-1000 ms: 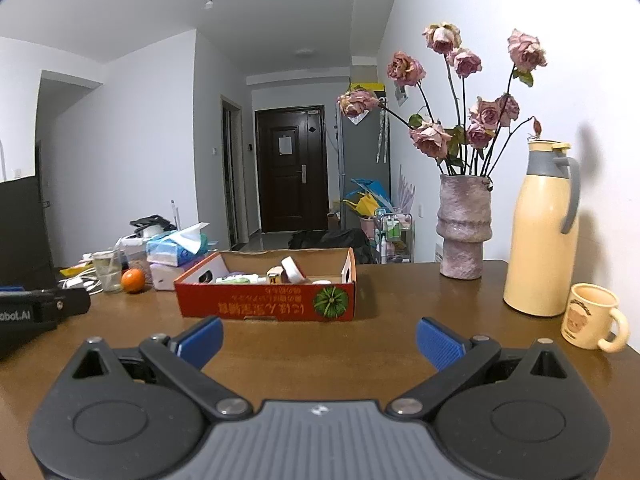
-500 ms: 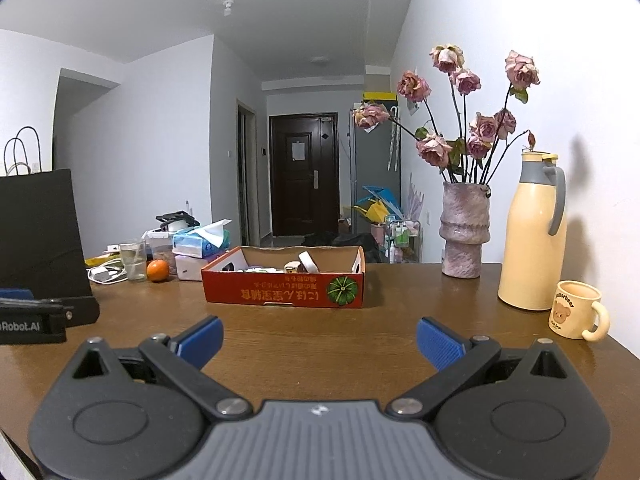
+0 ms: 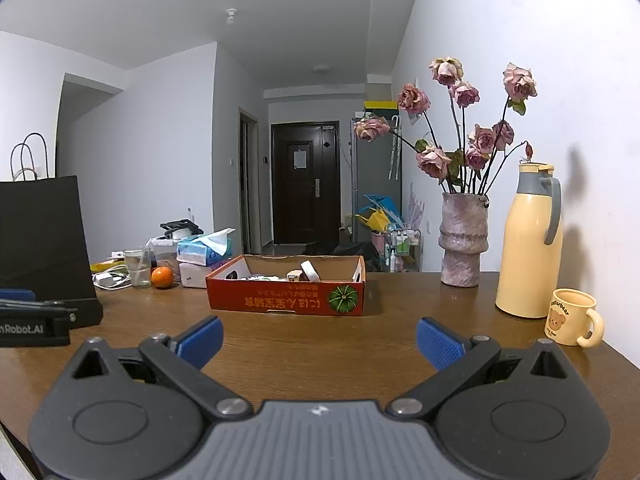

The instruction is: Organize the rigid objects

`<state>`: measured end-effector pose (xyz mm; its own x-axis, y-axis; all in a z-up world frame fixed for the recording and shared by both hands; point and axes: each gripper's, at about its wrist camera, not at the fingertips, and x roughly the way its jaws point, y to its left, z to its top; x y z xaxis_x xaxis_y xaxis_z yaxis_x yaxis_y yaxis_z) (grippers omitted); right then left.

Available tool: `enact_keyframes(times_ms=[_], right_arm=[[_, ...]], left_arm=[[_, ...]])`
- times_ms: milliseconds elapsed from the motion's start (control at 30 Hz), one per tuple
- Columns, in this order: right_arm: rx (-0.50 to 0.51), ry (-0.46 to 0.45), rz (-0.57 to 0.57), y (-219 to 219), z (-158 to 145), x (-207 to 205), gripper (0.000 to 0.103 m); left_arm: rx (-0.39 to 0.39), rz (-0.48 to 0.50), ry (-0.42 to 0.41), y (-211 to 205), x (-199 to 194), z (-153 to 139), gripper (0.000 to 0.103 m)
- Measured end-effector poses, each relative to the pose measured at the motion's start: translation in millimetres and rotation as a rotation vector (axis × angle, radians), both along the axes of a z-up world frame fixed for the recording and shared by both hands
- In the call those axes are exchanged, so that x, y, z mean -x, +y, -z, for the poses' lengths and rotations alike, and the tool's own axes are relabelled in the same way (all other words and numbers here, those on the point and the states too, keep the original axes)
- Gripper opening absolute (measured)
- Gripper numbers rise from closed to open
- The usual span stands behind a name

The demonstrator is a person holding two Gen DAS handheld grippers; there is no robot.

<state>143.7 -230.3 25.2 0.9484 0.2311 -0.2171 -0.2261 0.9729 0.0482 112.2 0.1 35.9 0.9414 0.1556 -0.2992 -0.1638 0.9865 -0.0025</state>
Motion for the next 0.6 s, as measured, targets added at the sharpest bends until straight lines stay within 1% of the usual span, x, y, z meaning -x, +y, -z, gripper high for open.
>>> enact_keyframes(times_ms=[600], right_arm=[[0.001,-0.004,-0.003,0.7,-0.9,3.1,0.103]], left_arm=[[-0.006,-0.002,0.000,-1.2,1.6,-0.9,0.103]])
